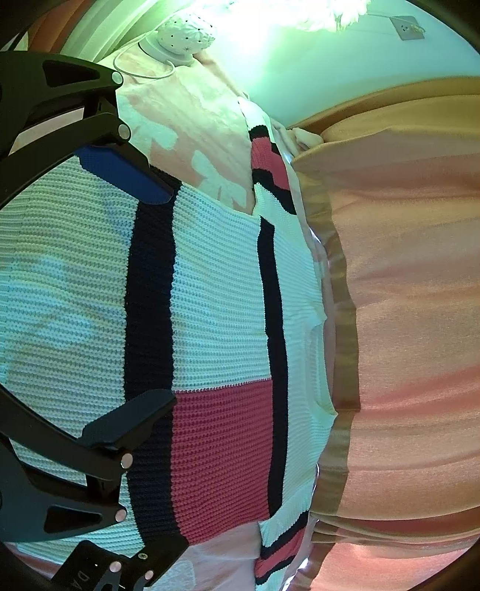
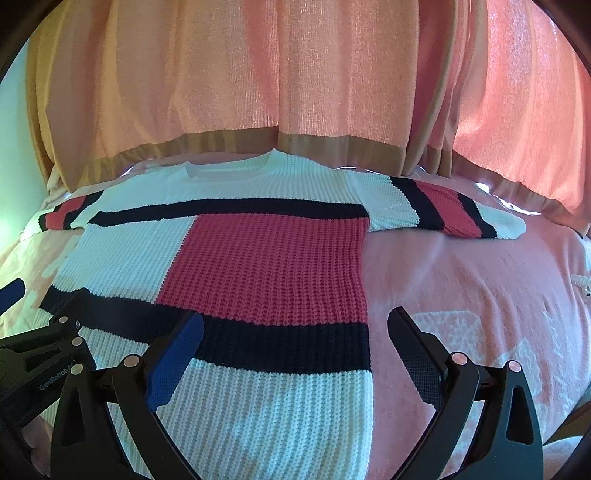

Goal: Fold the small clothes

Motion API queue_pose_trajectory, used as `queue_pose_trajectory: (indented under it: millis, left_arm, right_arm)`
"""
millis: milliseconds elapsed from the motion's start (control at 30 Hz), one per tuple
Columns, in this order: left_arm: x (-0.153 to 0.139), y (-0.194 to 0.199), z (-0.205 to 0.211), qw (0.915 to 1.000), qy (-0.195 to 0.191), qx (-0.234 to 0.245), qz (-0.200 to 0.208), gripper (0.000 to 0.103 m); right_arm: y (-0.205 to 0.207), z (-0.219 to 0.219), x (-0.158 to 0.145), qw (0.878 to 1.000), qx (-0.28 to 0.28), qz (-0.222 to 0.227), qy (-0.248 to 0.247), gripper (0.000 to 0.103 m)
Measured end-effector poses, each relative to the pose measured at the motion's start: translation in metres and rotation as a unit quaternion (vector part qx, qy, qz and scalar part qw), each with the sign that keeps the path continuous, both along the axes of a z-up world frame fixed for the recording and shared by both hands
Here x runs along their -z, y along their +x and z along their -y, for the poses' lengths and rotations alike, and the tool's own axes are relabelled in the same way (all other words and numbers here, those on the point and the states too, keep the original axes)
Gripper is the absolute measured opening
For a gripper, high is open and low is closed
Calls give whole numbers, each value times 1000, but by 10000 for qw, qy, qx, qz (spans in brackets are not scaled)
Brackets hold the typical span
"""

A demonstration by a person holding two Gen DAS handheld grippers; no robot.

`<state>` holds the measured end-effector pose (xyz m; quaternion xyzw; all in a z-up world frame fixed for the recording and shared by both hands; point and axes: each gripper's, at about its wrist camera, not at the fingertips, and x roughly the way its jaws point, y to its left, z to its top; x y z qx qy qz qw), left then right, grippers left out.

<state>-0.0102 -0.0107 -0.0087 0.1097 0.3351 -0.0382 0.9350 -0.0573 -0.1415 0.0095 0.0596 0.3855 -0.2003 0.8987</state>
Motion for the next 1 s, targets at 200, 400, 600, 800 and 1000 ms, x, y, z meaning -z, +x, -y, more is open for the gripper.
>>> queue_pose_trajectory:
  millis: [200, 400, 600, 800, 1000]
  left_arm:
    - [1, 0, 0, 10000, 14, -2, -3, 98]
    - [2, 1, -1, 10000, 19, -1, -18, 98]
    - [2, 0, -1, 10000, 41, 1, -12, 98]
    - [3, 0, -1, 10000, 42, -4, -8, 98]
    - [3, 1, -1, 10000, 46, 3, -13, 98]
  right_arm:
    - [1, 0, -1, 10000, -10, -3, 7, 98]
    - [1, -1, 0, 10000, -13, -2, -4, 98]
    - [2, -2, 0, 10000, -12, -2, -19, 98]
    - [2, -2, -1, 10000, -11, -7, -17, 98]
    - [2, -2, -1, 10000, -13, -1, -8, 98]
